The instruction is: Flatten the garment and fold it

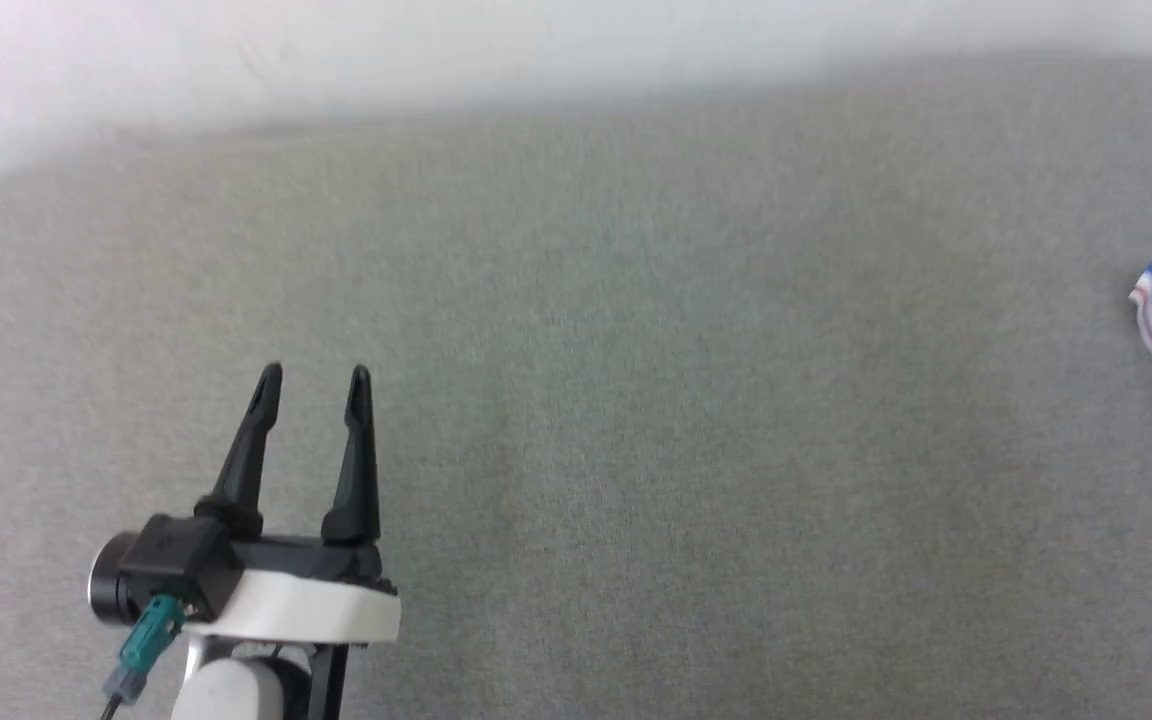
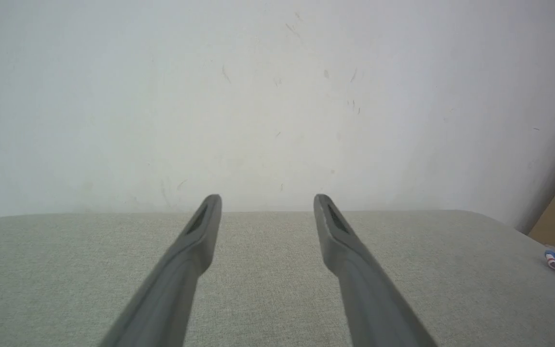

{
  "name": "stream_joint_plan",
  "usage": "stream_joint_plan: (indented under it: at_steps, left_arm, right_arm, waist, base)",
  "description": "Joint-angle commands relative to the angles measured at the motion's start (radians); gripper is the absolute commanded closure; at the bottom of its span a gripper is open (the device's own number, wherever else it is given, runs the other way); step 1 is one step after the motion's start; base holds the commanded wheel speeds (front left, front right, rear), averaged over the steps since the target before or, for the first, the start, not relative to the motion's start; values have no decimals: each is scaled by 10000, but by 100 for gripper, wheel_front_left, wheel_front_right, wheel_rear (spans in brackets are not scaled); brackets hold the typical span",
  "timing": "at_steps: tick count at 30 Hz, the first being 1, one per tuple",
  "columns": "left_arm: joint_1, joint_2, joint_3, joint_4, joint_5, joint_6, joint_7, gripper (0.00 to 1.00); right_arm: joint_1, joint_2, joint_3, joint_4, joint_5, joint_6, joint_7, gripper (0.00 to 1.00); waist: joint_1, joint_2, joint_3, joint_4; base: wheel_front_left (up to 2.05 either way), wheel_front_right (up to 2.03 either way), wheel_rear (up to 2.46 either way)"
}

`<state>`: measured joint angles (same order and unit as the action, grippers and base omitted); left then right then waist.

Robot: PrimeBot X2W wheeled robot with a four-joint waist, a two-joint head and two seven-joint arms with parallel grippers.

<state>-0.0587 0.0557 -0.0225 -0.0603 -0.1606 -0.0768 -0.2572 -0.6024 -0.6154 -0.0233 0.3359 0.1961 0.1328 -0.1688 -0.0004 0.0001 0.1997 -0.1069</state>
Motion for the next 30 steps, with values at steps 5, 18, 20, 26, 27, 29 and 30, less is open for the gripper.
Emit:
stream_joint_plan:
  at_steps: [5,18,20,26,27,29,30]
  left_arm:
    - [698,-51,177,72,-20,239,-46,0]
    - [1550,-53,-75,411,-31,386,-46,0]
    - [1632,-54,-86,417,-46,440,-46,0]
    - [1761,-54,-145,618,152,535,-46,0]
    - [1763,-54,-138,638,121,571,-46,0]
    - [1772,-54,-150,674,98,614,-46,0]
    - [1780,-54,-166,706,88,624,-46,0]
  right_arm:
    - [2309,2524,-886,-1895,-12,-21,40,0]
    - [6309,5339,-1205,-3273,-544,-21,-314,0]
    - [6611,5462,-1204,-3276,-545,-21,-432,0]
    - [6933,5588,-902,-3158,-541,-21,-589,0]
    - [6929,5597,-889,-3137,-537,-21,-604,0]
    - [6921,5611,-856,-3104,-547,-21,-627,0]
    - [6921,5616,-836,-3086,-539,-21,-634,0]
  waist:
    - [4,-1,-1394,364]
    - [4,-1,-1866,904]
    - [4,-1,-1883,932]
    - [4,-1,-1878,995]
    - [4,-1,-1879,1002]
    - [4,-1,-1883,1021]
    - [4,-1,-1888,1032]
  base:
    - [0,0,0]
    - [0,0,0]
    - [0,0,0]
    - [0,0,0]
    - [0,0,0]
    - [0,0,0]
    - [0,0,0]
